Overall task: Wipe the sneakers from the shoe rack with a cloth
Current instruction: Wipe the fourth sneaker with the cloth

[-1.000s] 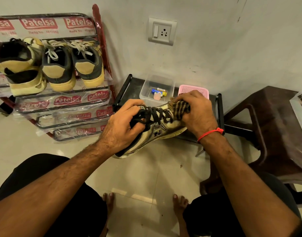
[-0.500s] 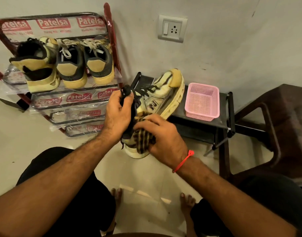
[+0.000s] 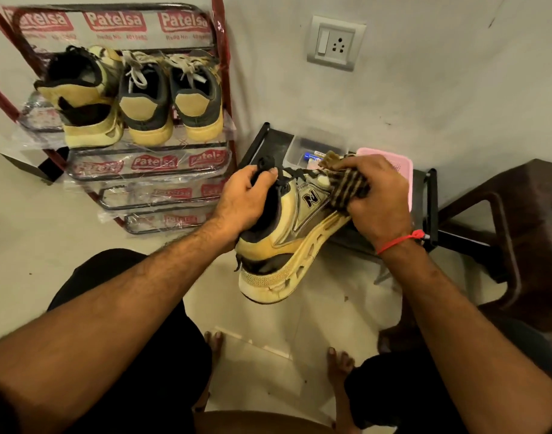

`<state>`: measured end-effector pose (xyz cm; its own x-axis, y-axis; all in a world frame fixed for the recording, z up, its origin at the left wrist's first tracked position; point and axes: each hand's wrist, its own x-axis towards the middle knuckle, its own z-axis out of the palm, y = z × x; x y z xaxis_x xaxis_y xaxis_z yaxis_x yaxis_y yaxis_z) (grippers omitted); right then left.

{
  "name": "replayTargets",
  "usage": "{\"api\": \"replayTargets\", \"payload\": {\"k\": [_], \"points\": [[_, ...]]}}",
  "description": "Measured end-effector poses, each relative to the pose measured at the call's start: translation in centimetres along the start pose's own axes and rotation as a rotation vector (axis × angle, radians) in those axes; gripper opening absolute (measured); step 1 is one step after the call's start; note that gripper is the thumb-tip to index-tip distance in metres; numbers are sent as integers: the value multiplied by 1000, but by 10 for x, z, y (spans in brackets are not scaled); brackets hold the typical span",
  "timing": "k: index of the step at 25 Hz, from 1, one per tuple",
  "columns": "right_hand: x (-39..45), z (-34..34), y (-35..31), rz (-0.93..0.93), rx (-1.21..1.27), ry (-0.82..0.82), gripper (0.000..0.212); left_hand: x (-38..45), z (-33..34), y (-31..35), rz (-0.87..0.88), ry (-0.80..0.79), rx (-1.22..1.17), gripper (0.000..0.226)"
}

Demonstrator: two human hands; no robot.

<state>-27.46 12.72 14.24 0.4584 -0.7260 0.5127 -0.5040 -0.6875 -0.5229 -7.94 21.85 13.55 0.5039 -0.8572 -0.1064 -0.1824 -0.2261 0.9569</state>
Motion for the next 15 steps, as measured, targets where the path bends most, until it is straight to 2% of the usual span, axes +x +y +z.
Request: {"api": "replayTargets", "payload": {"k": [3,5,7,8,10,12,15], "points": [[-38,20,-53,-175,256,-248,38,6,-7,4,-86,130,-26,25],[-60,25,-85,-303,346,-418,38,7,-15,7,-156,198,25,28],[-57,23,-82,-418,284,-513,42,4,-21,10,-194,200,66,30],[-49,21,-71,-431,218,-500,44,0,-22,12,-199,182,60,31],[-28,18,-39,-300,117,-346,44,-7,-20,15,-170,124,12,30],[-6,10,-5,-58,22,-162,41,-13,-15,15,-123,71,-67,26],[-3,5,11,229,15,-123,46,-12,-9,12,-113,95,-95,25]]}}
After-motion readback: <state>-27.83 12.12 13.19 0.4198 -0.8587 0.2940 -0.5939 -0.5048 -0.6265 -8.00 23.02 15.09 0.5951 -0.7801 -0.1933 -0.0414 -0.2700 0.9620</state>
